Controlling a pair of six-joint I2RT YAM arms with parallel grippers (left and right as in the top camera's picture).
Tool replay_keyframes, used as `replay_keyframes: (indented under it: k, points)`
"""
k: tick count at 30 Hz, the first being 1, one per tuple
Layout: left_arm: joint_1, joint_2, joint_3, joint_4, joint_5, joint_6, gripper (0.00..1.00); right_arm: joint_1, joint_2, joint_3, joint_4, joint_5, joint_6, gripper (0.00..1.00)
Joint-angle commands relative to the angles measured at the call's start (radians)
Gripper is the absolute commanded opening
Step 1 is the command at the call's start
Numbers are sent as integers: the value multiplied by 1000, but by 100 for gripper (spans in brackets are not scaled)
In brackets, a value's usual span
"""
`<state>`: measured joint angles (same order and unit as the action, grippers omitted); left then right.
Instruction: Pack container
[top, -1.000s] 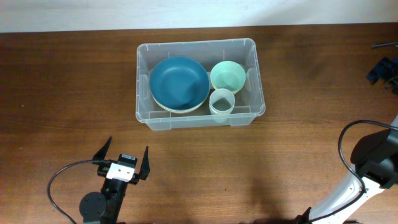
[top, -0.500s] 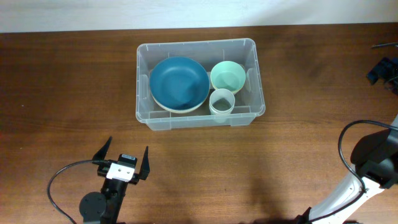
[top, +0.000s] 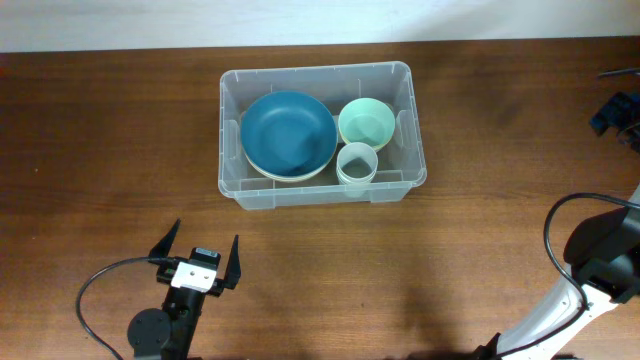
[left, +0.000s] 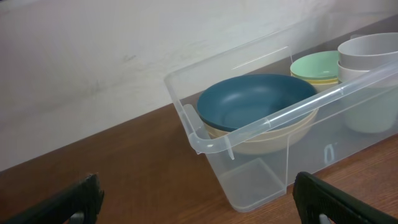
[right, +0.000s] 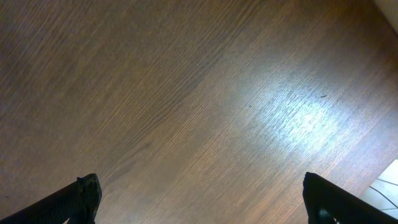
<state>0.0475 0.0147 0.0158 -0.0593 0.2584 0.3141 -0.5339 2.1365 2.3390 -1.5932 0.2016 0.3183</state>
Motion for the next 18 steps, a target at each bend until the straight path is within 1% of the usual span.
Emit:
replay_keyframes:
  k: [1,7,10,13,18]
  points:
    - [7,-3,-7,-1,15,-14,100,14,-44,-1,-8,13,11,99]
    - [7,-3,-7,-1,15,-14,100,52,-183,-11,26,12,12,99]
    - [7,-3,-7,-1,15,-14,100,73,-278,-72,124,2,11,99]
    - [7,-3,-7,-1,15,-14,100,99,-405,-241,325,-3,11,99]
    - [7,-3,-7,-1,15,-14,100,156,-656,-629,704,-49,11,99]
